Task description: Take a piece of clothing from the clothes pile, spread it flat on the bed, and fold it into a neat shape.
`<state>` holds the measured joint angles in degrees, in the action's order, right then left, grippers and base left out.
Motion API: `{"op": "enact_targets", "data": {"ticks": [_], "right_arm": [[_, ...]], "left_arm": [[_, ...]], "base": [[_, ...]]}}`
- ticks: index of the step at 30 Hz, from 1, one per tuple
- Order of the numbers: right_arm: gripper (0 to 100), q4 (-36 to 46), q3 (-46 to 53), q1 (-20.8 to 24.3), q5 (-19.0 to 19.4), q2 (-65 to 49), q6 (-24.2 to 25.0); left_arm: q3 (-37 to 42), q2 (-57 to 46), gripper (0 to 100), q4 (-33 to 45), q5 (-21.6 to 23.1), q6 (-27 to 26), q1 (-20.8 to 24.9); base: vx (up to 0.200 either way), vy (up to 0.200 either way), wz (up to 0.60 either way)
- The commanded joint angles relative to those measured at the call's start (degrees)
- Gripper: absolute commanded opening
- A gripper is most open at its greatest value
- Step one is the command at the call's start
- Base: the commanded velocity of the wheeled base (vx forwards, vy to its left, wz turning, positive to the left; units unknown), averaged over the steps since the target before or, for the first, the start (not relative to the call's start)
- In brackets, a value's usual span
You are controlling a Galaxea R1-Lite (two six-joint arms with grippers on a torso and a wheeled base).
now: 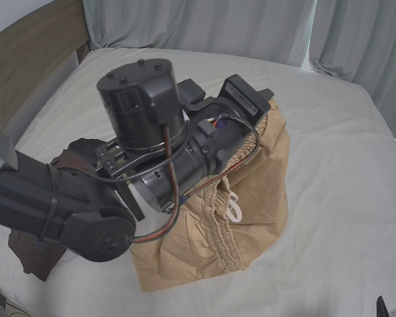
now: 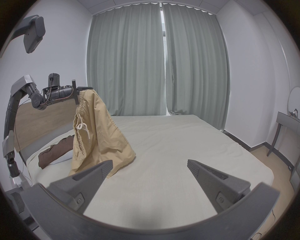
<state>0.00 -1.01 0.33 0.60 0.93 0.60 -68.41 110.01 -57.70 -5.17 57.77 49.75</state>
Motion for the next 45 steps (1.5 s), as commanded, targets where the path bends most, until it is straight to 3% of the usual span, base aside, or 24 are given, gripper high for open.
{"op": "enact_targets", "data": {"ticks": [1,12,23,24,26,31,35,40,42,43,45], "right_arm": [[100,0.0,0.9,0.0,0.0,-0.8,0.0],[100,0.0,1.0,0.0,0.0,-0.8,0.0],[100,0.0,0.9,0.0,0.0,-0.8,0.0],[100,0.0,1.0,0.1,0.0,-0.8,0.0],[100,0.0,1.0,0.1,0.0,-0.8,0.0],[100,0.0,0.9,0.1,0.0,-0.8,0.0],[100,0.0,1.0,0.1,0.0,-0.8,0.0],[100,0.0,1.0,0.1,0.0,-0.8,0.0],[100,0.0,1.0,0.1,0.0,-0.8,0.0],[100,0.0,1.0,0.1,0.0,-0.8,0.0],[100,0.0,0.9,0.0,0.0,-0.8,0.0]], "left_arm": [[-6.0,3.9,0,3.0,0.4,0.1,1.2],[-17.5,6.8,0,11.0,3.3,0.9,4.2],[-29.5,7.9,0,18.9,3.5,2.1,8.3],[-36.3,8.1,0,23.1,3.4,4.7,9.7],[-40.0,8.3,0,24.8,3.1,7.0,10.0],[-43.3,8.0,0,26.1,2.4,9.6,9.5],[-38.6,6.3,0,25.6,0.4,9.6,6.1],[-20.5,0.4,0,19.5,2.2,9.5,1.9],[-18.7,0.1,0,18.4,2.8,9.2,1.5],[-7.3,-2.2,0,10.8,8.1,6.9,-1.9],[1.1,-3.2,0,4.4,12.3,3.9,-4.1]], "base": [[0.000,0.000,0.00],[0.000,0.000,0.00],[0.000,0.000,0.00],[0.000,0.000,0.00],[0.000,0.000,0.00],[0.000,0.000,0.00],[0.000,0.000,0.00],[0.000,0.000,0.00],[0.000,0.000,0.00],[0.000,0.000,0.00],[0.000,0.000,0.00]]}}
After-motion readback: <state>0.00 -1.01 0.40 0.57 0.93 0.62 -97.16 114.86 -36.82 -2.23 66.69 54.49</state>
